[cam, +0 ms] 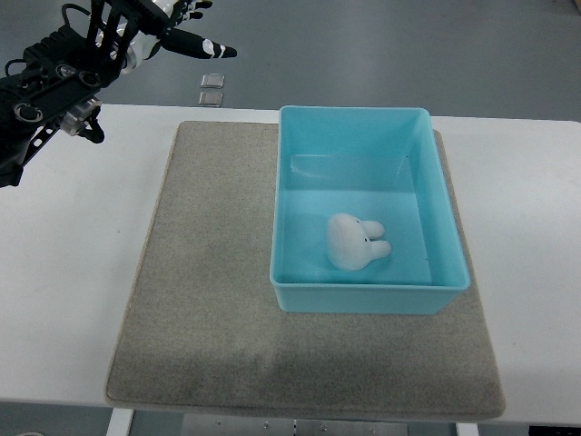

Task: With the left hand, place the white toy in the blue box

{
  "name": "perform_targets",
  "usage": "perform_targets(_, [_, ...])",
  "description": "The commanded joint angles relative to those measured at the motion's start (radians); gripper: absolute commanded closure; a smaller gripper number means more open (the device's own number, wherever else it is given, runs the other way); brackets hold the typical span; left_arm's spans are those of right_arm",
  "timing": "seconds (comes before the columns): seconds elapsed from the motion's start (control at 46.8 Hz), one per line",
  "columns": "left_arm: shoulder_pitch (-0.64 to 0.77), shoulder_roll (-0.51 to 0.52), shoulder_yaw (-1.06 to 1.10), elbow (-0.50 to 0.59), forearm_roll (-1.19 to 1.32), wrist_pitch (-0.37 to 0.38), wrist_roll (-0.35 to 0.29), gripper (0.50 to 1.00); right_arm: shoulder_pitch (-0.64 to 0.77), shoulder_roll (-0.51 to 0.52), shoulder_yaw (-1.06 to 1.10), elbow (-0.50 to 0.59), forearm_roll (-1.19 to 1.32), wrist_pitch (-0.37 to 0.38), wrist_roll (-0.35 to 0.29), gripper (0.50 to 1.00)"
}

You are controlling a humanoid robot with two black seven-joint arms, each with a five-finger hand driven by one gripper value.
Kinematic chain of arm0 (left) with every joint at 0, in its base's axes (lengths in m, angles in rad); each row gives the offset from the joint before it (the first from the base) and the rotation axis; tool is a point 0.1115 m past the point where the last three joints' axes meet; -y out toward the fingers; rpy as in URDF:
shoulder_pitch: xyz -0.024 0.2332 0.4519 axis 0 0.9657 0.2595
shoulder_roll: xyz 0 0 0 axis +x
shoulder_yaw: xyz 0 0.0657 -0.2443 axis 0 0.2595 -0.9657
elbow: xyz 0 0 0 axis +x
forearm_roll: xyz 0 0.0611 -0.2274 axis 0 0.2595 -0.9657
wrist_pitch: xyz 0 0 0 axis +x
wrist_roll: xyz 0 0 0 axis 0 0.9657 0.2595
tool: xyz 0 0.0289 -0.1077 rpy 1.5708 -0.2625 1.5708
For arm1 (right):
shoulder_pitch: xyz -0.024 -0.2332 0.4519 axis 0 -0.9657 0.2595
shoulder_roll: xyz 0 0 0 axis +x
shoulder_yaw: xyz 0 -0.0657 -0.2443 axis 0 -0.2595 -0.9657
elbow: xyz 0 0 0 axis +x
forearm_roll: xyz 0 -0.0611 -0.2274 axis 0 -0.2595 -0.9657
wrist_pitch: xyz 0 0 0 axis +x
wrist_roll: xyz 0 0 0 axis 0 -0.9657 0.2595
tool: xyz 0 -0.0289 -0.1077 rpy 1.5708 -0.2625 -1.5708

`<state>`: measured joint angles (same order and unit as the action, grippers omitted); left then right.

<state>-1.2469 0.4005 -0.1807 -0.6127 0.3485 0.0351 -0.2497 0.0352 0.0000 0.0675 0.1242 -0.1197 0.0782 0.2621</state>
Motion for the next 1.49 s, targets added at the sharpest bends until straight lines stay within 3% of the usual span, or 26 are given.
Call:
perform_targets(0.0, [0.001, -0.002, -0.005, 0.033, -0.141, 0.025, 0.012, 0.540, 0.000, 0.000, 0.000, 0.000, 0.000, 0.000, 0.000, 0.564])
perform_targets(0.192, [0.001, -0.035, -0.025, 0.054, -0.379, 0.097, 0.056, 0.542, 0.000, 0.000, 0.000, 0.000, 0.000, 0.000, 0.000, 0.564])
perform_targets(0.47, [0.029, -0.083, -0.115, 0.056, -0.543, 0.068, 0.056, 0.540, 0.000, 0.000, 0.000, 0.000, 0.000, 0.000, 0.000, 0.564])
perform_targets(0.662, [0.083, -0.132, -0.184, 0.108, -0.553, -0.053, 0.041, 0.540, 0.000, 0.000, 0.000, 0.000, 0.000, 0.000, 0.000, 0.564])
perform_targets(0.875, [0.136, -0.167, -0.281, 0.200, -0.549, -0.325, 0.029, 0.538, 0.000, 0.000, 0.000, 0.000, 0.000, 0.000, 0.000, 0.564])
perform_targets(0.94, [0.158, -0.169, -0.301, 0.205, -0.548, -0.357, 0.001, 0.538, 0.000, 0.000, 0.000, 0.000, 0.000, 0.000, -0.001, 0.564])
perform_targets(1.068, [0.164, -0.172, -0.310, 0.205, -0.548, -0.337, -0.028, 0.538, 0.000, 0.000, 0.000, 0.000, 0.000, 0.000, 0.000, 0.564])
perform_targets(1.473, [0.188, -0.175, -0.310, 0.206, -0.542, -0.328, -0.028, 0.536, 0.000, 0.000, 0.000, 0.000, 0.000, 0.000, 0.000, 0.564])
